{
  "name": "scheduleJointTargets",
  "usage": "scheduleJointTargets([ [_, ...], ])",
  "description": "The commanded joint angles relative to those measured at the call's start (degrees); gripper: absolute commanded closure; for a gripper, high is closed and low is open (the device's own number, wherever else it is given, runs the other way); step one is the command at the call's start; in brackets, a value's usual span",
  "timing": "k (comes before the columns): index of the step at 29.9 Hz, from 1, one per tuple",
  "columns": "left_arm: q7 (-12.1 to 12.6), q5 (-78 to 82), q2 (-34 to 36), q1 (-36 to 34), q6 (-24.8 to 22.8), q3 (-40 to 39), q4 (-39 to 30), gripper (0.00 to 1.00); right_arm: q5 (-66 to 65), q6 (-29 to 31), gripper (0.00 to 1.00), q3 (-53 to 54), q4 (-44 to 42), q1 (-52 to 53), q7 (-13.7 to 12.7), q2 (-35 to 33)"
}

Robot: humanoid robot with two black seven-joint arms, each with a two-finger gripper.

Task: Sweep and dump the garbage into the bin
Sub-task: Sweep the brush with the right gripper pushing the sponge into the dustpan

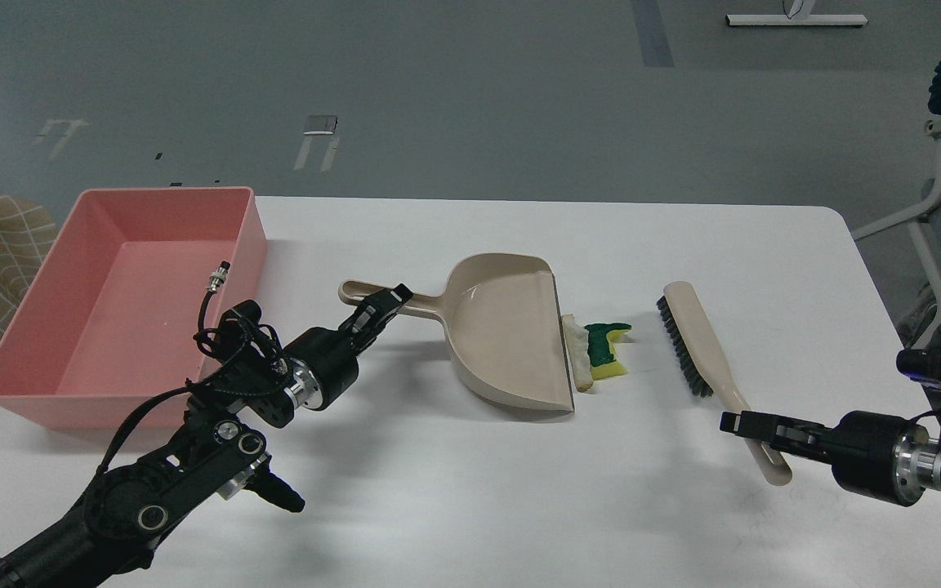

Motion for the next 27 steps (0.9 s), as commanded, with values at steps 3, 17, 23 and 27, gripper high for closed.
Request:
scheduleJointTargets([
  [3,-0.07,0.18,0.01,0.0,-0.05,0.35,-0.01,1.0,-1.31,0.0,1.0,-0.1,-0.62,1.6,-1.56,0.14],
  [17,-0.42,0.62,0.09,0.08,-0.23,0.44,-0.01,1.0,-2.54,0.61,1.0,-2.38,-1.5,1.69,-2.44,8.75],
  [23,-0.42,0.62,0.09,0.0,-0.32,0.44,-0.1,1.0,-2.46,1.23,1.0,-2.21,-1.24,1.95,-2.35,12.18],
  [27,-0.42,0.62,0.09,-0.09,-0.41,0.35,-0.1,1.0,-2.37,1.49,1.0,-1.95,-1.15,2.48,-2.0,15.86],
])
